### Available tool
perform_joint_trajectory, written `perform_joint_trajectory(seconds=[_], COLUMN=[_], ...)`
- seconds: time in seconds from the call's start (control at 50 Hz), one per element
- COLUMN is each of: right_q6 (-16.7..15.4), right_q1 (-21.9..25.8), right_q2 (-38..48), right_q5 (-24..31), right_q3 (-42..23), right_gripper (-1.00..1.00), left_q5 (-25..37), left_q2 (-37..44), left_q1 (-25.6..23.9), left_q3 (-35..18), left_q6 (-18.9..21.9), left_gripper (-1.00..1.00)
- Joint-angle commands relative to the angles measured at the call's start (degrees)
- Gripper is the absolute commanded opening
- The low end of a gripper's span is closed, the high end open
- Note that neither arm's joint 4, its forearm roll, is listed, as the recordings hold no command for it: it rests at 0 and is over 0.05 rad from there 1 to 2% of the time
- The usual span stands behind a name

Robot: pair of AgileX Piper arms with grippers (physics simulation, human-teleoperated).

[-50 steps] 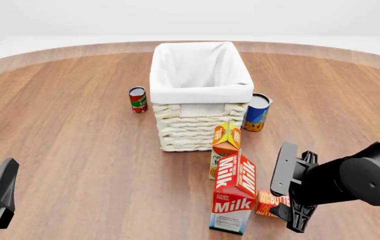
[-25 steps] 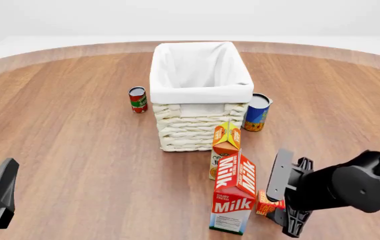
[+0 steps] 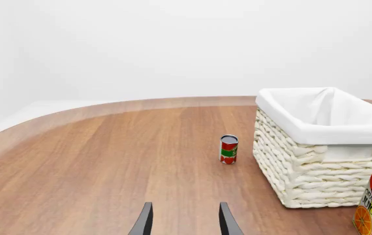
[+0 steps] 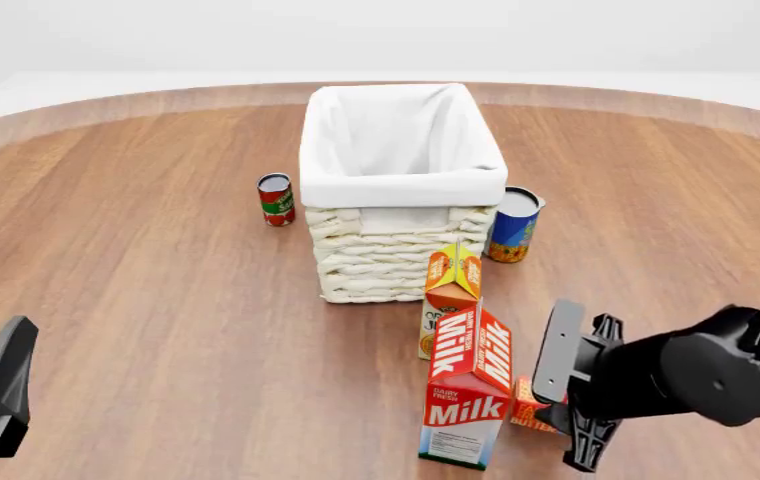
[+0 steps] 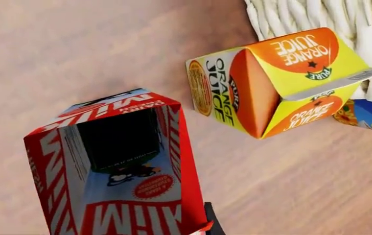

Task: Pick up the butter and put it in the basket.

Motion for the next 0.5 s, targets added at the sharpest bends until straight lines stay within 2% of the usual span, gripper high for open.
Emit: perform_joint_trajectory(seconds=[0.02, 0.22, 0.5], right_q6=[0.57, -0.62, -3.67], right_q1=[-1.65, -2.78, -5.98], right_q2=[1.33, -0.43, -6.96], right_q5=[-0.43, 2.17, 10.44], right_q3=[-0.31, -1.63, -5.40], right_gripper=[-1.00, -1.00, -1.00], left_q5=[0.00, 0.00, 0.00], left_q2=[0.00, 0.00, 0.00], left_q1=[0.00, 0.00, 0.00], left_q3=[0.00, 0.00, 0.00], left_q6=[0.00, 0.00, 0.00], left_gripper=[1.00, 1.00, 1.00])
